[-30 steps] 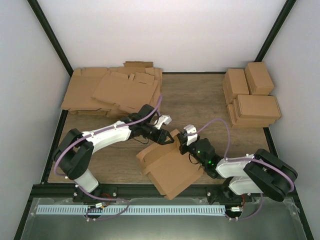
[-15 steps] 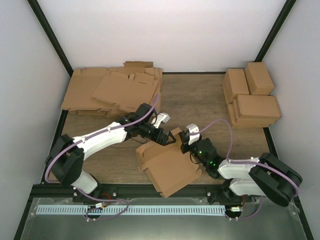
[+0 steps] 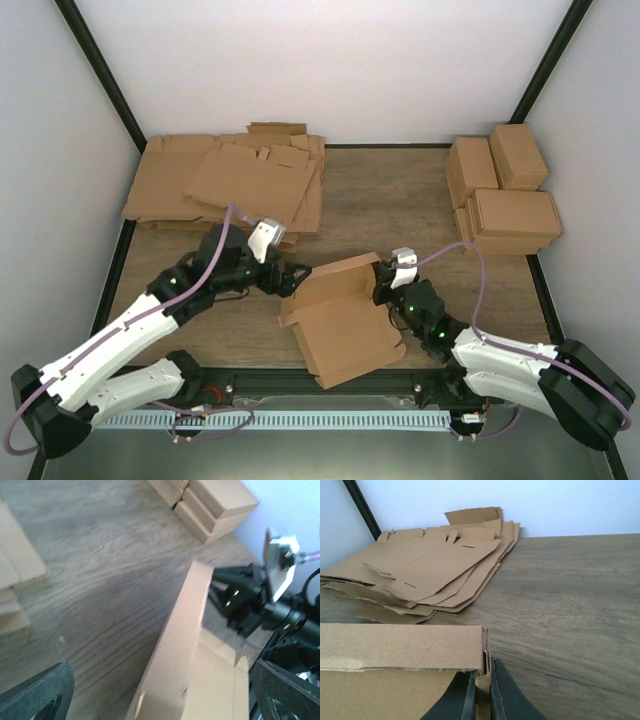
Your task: Fold the paper box
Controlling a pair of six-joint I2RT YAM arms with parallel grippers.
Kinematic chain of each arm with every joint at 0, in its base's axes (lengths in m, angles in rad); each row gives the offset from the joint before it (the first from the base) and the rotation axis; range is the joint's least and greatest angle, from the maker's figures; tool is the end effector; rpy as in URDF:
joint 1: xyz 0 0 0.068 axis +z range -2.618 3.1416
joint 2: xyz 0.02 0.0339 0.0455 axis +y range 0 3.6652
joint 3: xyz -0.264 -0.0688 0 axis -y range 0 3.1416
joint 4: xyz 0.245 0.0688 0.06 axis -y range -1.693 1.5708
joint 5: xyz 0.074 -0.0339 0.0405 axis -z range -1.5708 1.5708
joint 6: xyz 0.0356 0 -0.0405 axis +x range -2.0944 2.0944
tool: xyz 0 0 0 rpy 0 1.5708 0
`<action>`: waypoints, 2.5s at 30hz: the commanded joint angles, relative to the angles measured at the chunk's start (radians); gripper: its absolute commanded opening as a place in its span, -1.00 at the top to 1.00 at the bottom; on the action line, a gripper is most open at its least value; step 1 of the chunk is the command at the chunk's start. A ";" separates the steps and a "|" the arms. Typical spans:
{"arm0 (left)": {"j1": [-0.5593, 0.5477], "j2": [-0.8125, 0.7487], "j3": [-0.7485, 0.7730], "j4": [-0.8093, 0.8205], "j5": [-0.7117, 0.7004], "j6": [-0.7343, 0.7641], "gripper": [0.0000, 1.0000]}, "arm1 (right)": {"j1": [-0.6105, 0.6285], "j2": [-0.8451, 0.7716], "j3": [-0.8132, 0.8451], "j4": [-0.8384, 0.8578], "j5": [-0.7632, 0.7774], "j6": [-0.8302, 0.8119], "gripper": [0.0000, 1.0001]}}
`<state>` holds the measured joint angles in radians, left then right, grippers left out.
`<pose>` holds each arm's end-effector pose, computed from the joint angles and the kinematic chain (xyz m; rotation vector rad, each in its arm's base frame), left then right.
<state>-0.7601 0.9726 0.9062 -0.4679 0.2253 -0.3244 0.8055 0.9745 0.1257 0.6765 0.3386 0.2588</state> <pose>0.1491 -0.1527 0.3199 0.6178 2.1302 -0.8658 0.1365 0.1250 0.1693 -0.2289 1.7431 0.4862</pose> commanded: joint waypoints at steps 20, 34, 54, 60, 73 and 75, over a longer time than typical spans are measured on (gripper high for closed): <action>-0.020 -0.134 -0.367 0.171 -0.155 -0.221 -0.52 | -0.013 0.008 0.130 -0.275 0.147 0.212 0.93; -0.071 -0.061 -0.342 0.160 -0.308 -0.200 0.46 | -0.013 0.185 0.208 -0.351 0.176 0.272 0.92; -0.095 -0.110 -0.293 0.112 -0.396 -0.216 0.93 | -0.013 0.208 0.156 -0.323 0.071 0.296 0.27; -0.095 -0.103 -0.292 0.099 -0.393 -0.190 0.93 | -0.015 0.236 0.129 -0.283 0.068 0.270 0.19; -0.095 -0.098 -0.286 0.083 -0.376 -0.163 0.92 | -0.265 0.305 0.208 -0.221 -0.386 0.083 -0.10; -0.095 -0.100 -0.286 0.083 -0.376 -0.160 0.93 | -0.267 0.343 0.236 -0.238 -0.427 0.063 -0.08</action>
<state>-0.8516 0.8810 0.5930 -0.3923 -0.1528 -0.4953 0.5568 1.2610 0.2821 0.4496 0.0490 0.3885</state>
